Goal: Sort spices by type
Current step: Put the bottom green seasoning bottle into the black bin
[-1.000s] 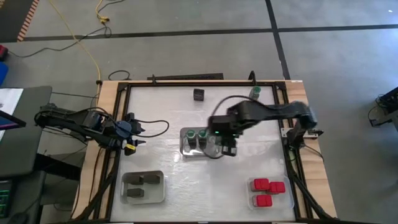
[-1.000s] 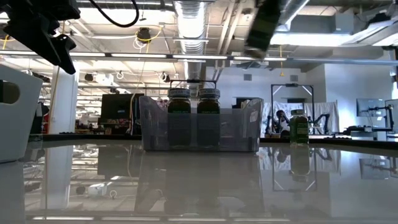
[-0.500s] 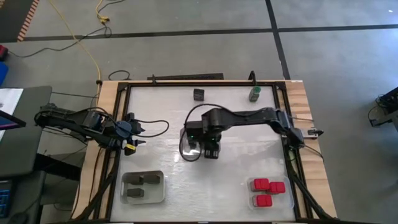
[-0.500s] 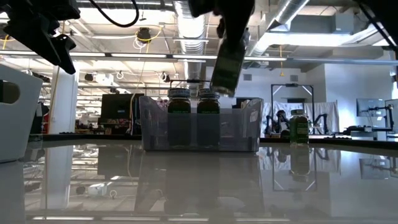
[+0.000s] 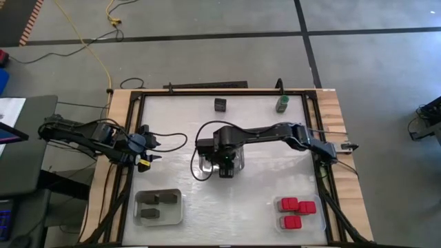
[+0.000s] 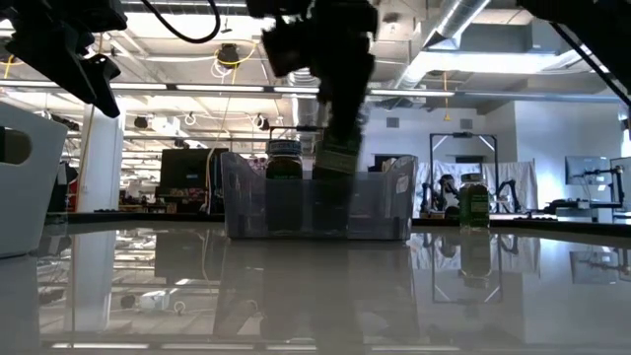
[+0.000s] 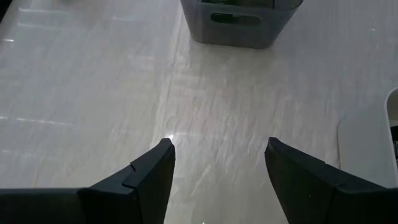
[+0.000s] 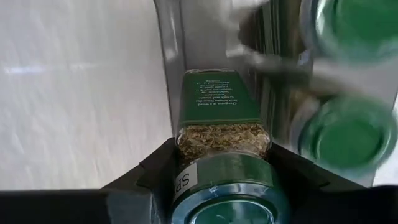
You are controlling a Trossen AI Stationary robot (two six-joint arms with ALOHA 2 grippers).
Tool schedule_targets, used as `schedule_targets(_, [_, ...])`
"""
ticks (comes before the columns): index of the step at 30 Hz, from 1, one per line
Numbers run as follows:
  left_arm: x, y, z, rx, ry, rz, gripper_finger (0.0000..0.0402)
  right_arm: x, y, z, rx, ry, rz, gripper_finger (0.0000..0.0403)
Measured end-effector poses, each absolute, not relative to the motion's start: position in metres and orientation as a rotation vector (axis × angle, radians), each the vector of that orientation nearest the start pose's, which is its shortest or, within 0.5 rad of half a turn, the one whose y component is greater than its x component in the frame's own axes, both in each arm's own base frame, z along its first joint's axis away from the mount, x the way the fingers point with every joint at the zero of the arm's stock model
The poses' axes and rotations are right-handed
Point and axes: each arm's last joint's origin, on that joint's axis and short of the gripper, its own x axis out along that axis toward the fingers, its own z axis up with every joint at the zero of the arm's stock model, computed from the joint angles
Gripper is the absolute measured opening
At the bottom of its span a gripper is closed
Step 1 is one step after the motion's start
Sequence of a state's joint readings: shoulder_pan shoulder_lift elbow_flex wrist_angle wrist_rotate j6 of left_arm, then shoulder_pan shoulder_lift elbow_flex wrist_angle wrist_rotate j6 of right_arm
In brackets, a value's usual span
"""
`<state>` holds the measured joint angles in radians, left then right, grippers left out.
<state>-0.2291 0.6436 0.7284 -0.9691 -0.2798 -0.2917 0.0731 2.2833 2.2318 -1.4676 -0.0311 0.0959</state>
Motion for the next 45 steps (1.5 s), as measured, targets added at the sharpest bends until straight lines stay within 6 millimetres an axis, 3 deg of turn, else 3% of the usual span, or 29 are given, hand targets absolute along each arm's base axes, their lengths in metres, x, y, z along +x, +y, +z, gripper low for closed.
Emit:
schedule_targets(5, [0.107,-0.017,0.269,-0.051,0.838,0.171,0.0240,0.453,0.030,0.257,0.054,1.418,0.013,0.0219])
schedule_targets(21, [0.107,-0.017,0.269,-0.051,0.839,0.171,0.0240,0.463,0.031,0.244,0.053,1.349,0.054,0.0219])
schedule_targets(34, [0.107,-0.017,0.269,-0.051,0.839,0.171,0.0240,0.465,0.031,0.247,0.053,1.314,0.056,0.0219])
schedule_targets(39, [0.107,-0.017,0.268,-0.051,0.839,0.171,0.0240,0.469,0.031,0.248,0.053,1.279,0.058,0.0246])
schedule_targets(45, [0.107,-0.017,0.268,-0.051,0.839,0.171,0.0240,0.469,0.031,0.248,0.054,1.270,0.057,0.0227])
